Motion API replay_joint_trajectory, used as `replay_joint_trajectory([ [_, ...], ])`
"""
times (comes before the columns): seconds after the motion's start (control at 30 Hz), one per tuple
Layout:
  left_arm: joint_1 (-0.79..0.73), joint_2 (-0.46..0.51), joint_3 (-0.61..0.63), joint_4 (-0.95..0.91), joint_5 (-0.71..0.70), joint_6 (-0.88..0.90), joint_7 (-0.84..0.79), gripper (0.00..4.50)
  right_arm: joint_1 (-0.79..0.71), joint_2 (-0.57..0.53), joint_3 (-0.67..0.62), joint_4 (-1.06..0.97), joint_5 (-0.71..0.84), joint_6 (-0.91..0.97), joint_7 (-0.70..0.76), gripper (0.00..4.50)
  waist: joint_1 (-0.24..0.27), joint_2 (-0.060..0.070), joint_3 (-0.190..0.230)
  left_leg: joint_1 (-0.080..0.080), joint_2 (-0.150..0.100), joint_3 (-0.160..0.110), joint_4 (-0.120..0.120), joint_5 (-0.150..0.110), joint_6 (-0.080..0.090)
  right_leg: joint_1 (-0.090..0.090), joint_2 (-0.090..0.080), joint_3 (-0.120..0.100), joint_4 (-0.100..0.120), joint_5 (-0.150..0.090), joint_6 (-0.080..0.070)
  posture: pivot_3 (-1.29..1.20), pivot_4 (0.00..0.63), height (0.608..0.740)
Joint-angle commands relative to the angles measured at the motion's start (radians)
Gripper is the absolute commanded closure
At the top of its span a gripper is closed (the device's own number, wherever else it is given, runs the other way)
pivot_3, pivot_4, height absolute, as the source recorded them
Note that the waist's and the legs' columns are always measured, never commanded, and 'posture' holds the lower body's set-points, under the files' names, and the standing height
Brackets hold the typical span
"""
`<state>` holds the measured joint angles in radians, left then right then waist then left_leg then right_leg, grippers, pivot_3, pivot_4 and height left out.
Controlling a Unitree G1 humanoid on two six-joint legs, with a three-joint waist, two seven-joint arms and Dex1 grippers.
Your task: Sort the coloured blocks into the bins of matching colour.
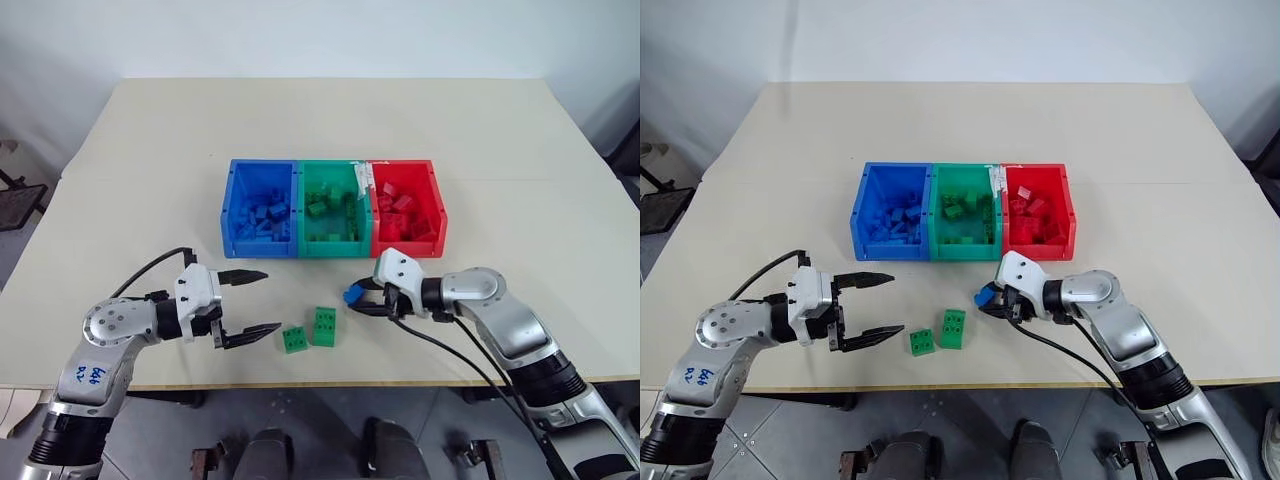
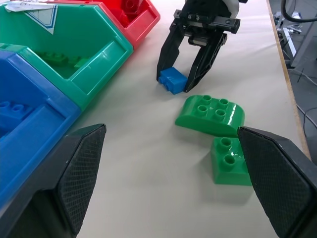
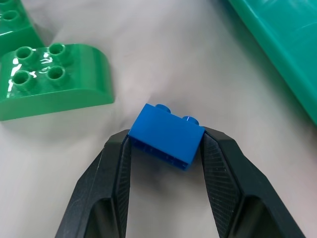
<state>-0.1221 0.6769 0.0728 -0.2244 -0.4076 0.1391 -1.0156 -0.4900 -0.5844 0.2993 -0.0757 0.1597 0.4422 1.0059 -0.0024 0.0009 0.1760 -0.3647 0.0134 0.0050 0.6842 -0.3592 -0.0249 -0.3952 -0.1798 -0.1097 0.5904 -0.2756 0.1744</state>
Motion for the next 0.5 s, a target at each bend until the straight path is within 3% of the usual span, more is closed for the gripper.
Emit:
replay_joint_trajectory([
  [0.03,0.011,-0.016,0.042,-0.047,-0.027,-0.005,0.039,0.00,-0.031,0.008,-0.051,-0.070,0.069,0.043,0.021,2.86,-0.001,0.000,0.000,0.000,0.000,0.000,0.000,0.000,0.000,0.000,0.000,0.000,0.000,0.000,0.000,0.00,0.150,0.740],
  [0.23,0.118,-0.057,0.181,-0.121,-0.047,-0.006,0.166,0.00,-0.175,0.105,-0.069,-0.183,0.168,0.187,-0.037,2.86,-0.020,0.000,0.000,0.001,0.001,0.000,-0.001,0.000,0.000,-0.001,0.000,0.000,0.001,0.000,0.000,0.00,0.150,0.740],
  [0.37,0.226,-0.119,0.306,-0.180,-0.107,0.032,0.276,0.00,-0.339,0.270,-0.050,-0.032,0.105,0.198,-0.194,2.86,-0.030,0.000,0.000,0.002,0.001,0.000,-0.002,0.000,-0.001,0.000,0.000,0.000,0.002,0.000,0.000,0.00,0.150,0.740],
  [0.5,0.324,-0.185,0.393,-0.225,-0.127,0.036,0.371,0.00,-0.516,0.409,0.006,0.275,-0.022,0.061,-0.309,2.86,-0.030,0.000,0.000,0.003,0.001,-0.001,-0.001,-0.001,-0.001,0.000,0.000,0.000,0.003,0.000,0.000,0.00,0.150,0.740],
])
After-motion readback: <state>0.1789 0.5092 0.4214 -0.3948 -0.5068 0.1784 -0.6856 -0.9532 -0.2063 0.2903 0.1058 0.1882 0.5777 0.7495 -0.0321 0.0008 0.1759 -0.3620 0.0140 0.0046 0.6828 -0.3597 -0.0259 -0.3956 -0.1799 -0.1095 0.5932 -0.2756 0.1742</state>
